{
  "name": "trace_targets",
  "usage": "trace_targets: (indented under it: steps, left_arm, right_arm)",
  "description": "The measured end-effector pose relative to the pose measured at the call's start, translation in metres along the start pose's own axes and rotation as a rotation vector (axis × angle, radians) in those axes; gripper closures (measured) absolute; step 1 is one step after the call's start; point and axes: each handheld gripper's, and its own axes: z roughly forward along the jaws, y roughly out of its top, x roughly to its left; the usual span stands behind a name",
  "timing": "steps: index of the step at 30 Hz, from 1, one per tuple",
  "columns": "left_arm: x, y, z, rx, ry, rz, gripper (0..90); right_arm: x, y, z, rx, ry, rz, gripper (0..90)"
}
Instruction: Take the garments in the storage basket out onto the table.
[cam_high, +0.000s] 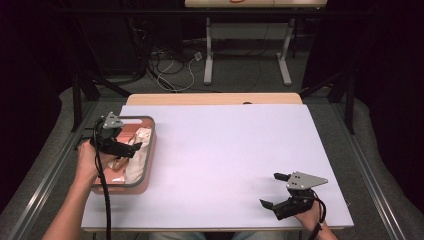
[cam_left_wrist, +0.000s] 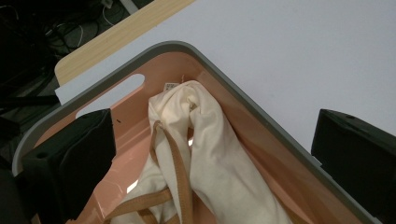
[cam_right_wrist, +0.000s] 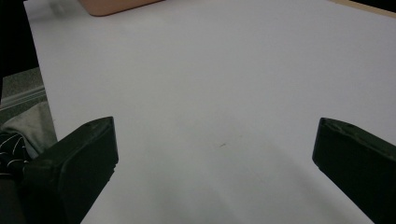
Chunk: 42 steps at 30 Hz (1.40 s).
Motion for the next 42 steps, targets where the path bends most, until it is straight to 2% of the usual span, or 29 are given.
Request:
trace_targets:
  steps: [4, 15, 23, 26, 27, 29, 42]
  left_arm:
    - [0.002, 0.002, 0.005, 0.008, 0.002, -0.002, 0.0]
    - [0.015, 0.004, 0.021, 0.071, 0.011, -0.016, 0.0]
    - [0.021, 0.004, 0.038, 0.156, 0.015, -0.019, 0.0]
    - [0.022, 0.004, 0.043, 0.167, 0.011, -0.02, 0.0]
    - [0.024, 0.004, 0.046, 0.187, 0.01, -0.016, 0.0]
    - [0.024, 0.004, 0.048, 0.189, 0.012, -0.019, 0.0]
    - [0.026, 0.002, 0.076, 0.278, 0.005, -0.016, 0.0]
  right_arm:
    - [0.0, 0.0, -0.001, -0.004, -0.003, 0.005, 0.0]
    - [0.0, 0.0, 0.0, 0.0, -0.002, -0.004, 0.0]
    - [0.0, -0.001, 0.0, 0.01, 0.001, -0.002, 0.0]
    - [0.0, -0.001, 0.001, 0.004, -0.005, 0.002, 0.0]
    - [0.0, -0.001, 0.001, 0.007, 0.003, -0.006, 0.0]
    - [0.0, -0.001, 0.001, 0.012, 0.006, -0.006, 0.0]
    - [-0.002, -0.001, 0.0, 0.01, 0.002, 0.017, 0.0]
